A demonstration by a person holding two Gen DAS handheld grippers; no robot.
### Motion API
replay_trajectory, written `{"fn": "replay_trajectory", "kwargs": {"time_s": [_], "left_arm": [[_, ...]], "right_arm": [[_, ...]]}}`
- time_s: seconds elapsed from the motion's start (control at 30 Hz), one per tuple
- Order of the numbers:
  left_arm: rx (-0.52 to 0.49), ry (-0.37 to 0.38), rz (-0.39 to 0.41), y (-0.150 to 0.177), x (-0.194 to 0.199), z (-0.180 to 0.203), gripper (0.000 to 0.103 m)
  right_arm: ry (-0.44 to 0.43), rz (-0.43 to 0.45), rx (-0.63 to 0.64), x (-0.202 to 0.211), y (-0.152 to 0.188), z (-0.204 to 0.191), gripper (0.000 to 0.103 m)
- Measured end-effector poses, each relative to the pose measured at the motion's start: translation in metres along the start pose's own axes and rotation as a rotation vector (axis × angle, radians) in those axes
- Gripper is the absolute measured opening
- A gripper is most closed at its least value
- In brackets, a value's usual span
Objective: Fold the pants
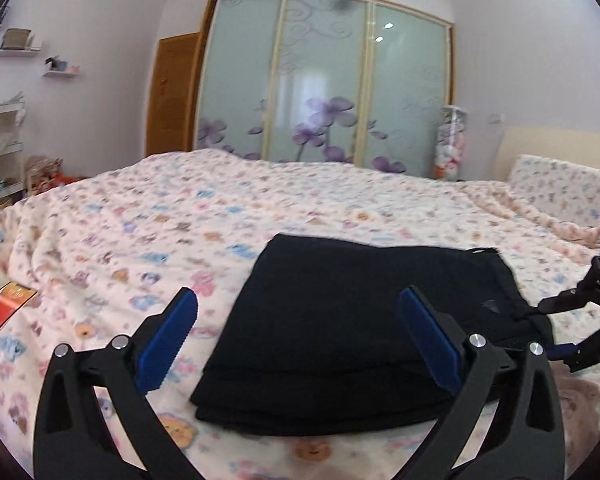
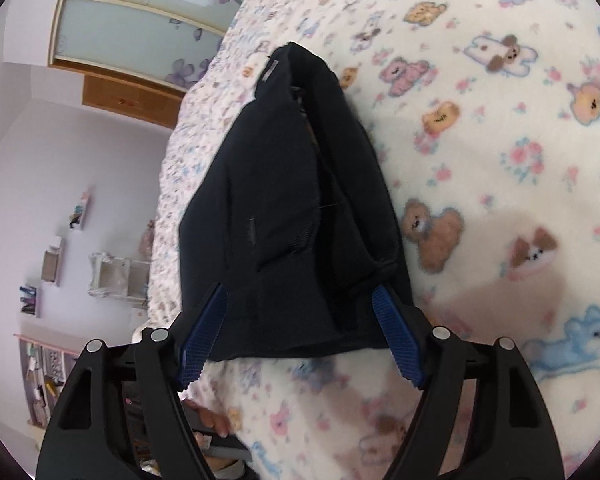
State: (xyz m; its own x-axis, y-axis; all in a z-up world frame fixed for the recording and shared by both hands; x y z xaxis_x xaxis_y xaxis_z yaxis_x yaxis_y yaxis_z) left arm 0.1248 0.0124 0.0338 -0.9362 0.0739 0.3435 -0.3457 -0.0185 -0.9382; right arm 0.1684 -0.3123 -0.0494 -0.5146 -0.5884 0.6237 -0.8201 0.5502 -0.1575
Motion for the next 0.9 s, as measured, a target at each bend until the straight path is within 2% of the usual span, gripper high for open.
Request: {"fn": "replay_trajectory", "kwargs": {"time_s": [0.07, 0.13, 0.2, 0.3, 0.4, 0.6, 0.73, 0.8, 0.83, 0.9], "left_arm": [[-0.004, 0.001, -0.018, 0.002, -0.002, -0.001, 0.101], [-0.022, -0.013, -0.046, 0.005, -0.006, 0.001, 0.101], [-0.049, -0.042, -0.077, 0.012, -0.005, 0.006, 0.101], [-0.080, -0.054, -0.097, 0.017, -0.007, 0.012, 0.101], [-0.092, -0.068, -0.105, 0.021, -0.008, 0.012, 0.101], [-0.121, -0.108, -0.152, 0.026, -0.014, 0.011, 0.101], [-0.143, -0.127, -0.186, 0.031, -0.020, 0.011, 0.101], [-0.142, -0.126, -0.192, 0.032, -0.021, 0.010, 0.101], [-0.141, -0.127, -0.194, 0.032, -0.021, 0.010, 0.101], [-0.139, -0.125, -0.203, 0.033, -0.022, 0.009, 0.101]], "right_arm": [[0.009, 0.034, 0.002, -0.001, -0.005, 0.004, 0.077], [0.036, 0.076, 0.028, -0.001, -0.007, 0.003, 0.067], [0.059, 0.124, 0.075, -0.001, -0.008, 0.001, 0.052], [0.061, 0.150, 0.100, -0.001, -0.009, 0.001, 0.043], [0.055, 0.187, 0.153, 0.006, -0.008, -0.009, 0.037], [-0.005, 0.251, 0.290, 0.026, -0.003, -0.041, 0.032], [-0.030, 0.223, 0.289, 0.030, -0.001, -0.039, 0.031], [0.028, 0.181, 0.264, 0.023, -0.002, -0.024, 0.031], [0.089, 0.139, 0.228, 0.013, -0.004, -0.006, 0.031], [0.105, 0.095, 0.167, -0.001, -0.005, 0.015, 0.032]]}}
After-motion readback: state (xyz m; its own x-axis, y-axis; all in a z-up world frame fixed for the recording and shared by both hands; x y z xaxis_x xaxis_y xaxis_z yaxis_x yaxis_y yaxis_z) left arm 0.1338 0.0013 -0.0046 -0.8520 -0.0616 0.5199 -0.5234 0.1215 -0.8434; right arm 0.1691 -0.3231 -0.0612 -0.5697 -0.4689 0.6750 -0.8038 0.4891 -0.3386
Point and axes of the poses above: each gripper's, at about its wrist camera, not at the fingertips, and x roughly against the way its jaws point, z to its right, y to its underside, the point moved 6 cm from there along -x, roughly the way its jaws point, and after that the axes turned 4 degrees about -x, right-handed, at the moved point
